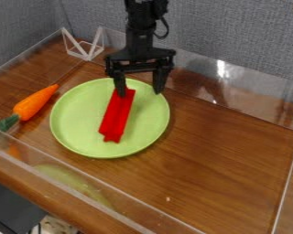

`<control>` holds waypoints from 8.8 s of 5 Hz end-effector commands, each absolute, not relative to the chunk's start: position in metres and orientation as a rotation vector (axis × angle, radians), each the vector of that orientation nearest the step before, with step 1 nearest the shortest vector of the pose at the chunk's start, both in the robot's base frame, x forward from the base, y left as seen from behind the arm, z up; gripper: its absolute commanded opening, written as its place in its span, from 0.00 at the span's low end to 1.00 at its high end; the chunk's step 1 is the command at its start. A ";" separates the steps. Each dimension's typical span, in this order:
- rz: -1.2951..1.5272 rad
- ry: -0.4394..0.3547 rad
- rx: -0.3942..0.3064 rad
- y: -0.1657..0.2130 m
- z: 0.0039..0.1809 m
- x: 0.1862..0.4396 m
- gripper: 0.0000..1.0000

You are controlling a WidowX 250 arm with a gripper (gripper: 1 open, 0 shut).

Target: Put the red object on the green plate

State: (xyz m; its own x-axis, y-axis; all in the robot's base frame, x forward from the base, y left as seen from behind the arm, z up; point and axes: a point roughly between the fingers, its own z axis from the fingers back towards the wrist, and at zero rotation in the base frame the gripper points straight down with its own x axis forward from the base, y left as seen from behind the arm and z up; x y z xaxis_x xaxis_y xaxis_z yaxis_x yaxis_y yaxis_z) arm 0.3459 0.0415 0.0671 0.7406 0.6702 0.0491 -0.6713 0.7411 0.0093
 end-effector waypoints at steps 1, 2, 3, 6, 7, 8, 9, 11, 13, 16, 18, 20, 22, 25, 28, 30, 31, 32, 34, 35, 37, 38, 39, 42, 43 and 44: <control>0.769 -0.128 -0.007 0.043 0.094 0.353 1.00; 0.779 -0.126 -0.006 0.037 0.095 0.350 1.00; 0.761 -0.124 -0.004 0.027 0.108 0.344 1.00; 0.847 -0.097 -0.006 0.043 0.099 0.351 1.00; 0.721 -0.099 -0.005 0.038 0.116 0.347 1.00; 0.569 -0.105 -0.011 0.021 0.127 0.335 1.00; 0.364 -0.089 -0.024 -0.006 0.133 0.319 1.00; 0.090 -0.078 -0.055 -0.071 0.119 0.299 1.00; -0.035 -0.134 -0.039 -0.087 0.107 0.306 1.00; 0.034 -0.172 -0.023 -0.047 0.116 0.303 1.00; -0.076 -0.191 -0.039 -0.072 0.119 0.293 1.00; -0.081 -0.200 -0.028 -0.067 0.119 0.294 1.00; -0.052 -0.201 -0.028 -0.063 0.124 0.292 1.00; -0.063 -0.200 -0.029 -0.070 0.116 0.294 1.00; -0.053 -0.205 -0.033 -0.041 0.096 0.311 1.00; -0.071 -0.213 -0.033 -0.058 0.117 0.316 1.00; -0.096 -0.219 -0.041 -0.066 0.122 0.315 1.00; -0.071 -0.218 -0.045 -0.066 0.125 0.304 1.00; -0.066 -0.221 -0.044 -0.059 0.127 0.304 1.00; -0.082 -0.204 -0.041 -0.056 0.127 0.312 1.00; -0.097 -0.165 -0.050 -0.053 0.111 0.302 1.00; -0.113 -0.173 -0.054 -0.051 0.108 0.303 1.00; -0.042 -0.184 -0.045 -0.036 0.092 0.308 1.00; 0.100 -0.206 -0.029 -0.043 0.088 0.309 1.00; 0.131 -0.223 -0.033 -0.048 0.092 0.308 1.00; 0.090 -0.240 -0.044 -0.055 0.096 0.311 1.00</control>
State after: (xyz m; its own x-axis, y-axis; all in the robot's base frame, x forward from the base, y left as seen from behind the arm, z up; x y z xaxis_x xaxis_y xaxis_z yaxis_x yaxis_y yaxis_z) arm 0.3049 -0.0520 0.0733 0.9826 0.0951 0.1593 -0.0912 0.9953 -0.0316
